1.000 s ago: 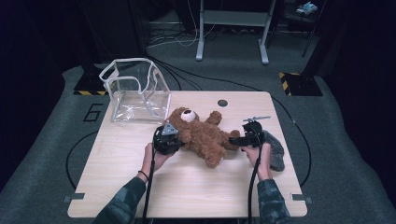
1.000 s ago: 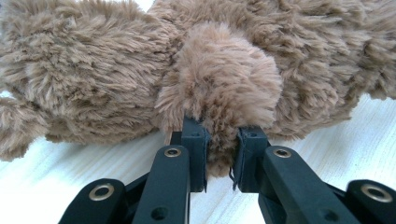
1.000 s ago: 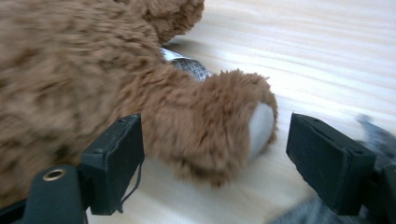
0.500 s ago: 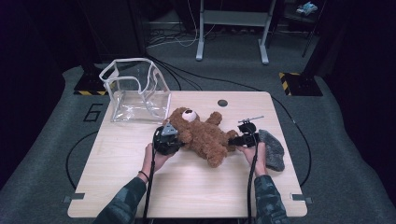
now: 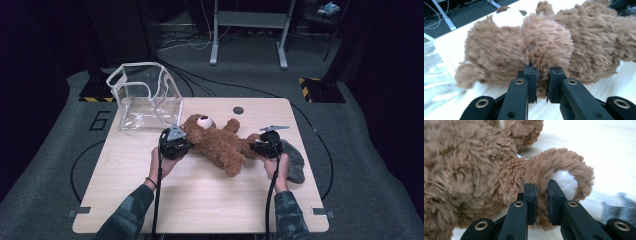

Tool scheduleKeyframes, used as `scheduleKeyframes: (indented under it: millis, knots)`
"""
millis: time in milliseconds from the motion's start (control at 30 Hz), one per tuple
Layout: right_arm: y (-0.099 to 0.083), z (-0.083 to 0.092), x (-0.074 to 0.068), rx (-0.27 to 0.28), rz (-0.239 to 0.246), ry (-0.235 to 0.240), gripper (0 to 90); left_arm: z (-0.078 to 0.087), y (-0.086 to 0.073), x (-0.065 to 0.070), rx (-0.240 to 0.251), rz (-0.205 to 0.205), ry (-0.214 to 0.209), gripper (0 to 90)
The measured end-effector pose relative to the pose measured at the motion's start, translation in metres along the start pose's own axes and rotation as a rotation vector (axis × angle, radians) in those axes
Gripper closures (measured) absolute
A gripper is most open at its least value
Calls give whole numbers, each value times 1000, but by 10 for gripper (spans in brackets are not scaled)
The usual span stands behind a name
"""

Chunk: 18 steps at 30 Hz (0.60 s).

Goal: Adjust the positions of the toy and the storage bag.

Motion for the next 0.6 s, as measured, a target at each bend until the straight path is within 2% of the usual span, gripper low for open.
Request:
scheduleKeyframes:
  millis: [100, 233, 400, 433, 600]
  knots:
    - [4, 12, 0, 33, 5, -28, 807, -1, 5, -2, -5, -23, 6, 817]
    - [7, 26, -1, 78, 22, -72, 811, -4, 15, -8, 4, -33, 14, 820]
    - [9, 45, 0, 125, 23, -105, 813, -6, 28, -11, 12, -77, 27, 822]
    - [10, 49, 0, 133, 35, -112, 813, -7, 31, -10, 12, -81, 28, 822]
    - [10, 65, 0, 162, 27, -140, 814, -11, 41, -13, 16, -103, 33, 823]
Point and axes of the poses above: each handheld gripper's, and its own axes: z roughly backward along the jaws, y roughly out of its top, x roughly to its right, the point moved 4 cm from there along -z, roughly forward along the jaws, and after that the axes turned 9 degrees about -y, right-handed, at the moved point
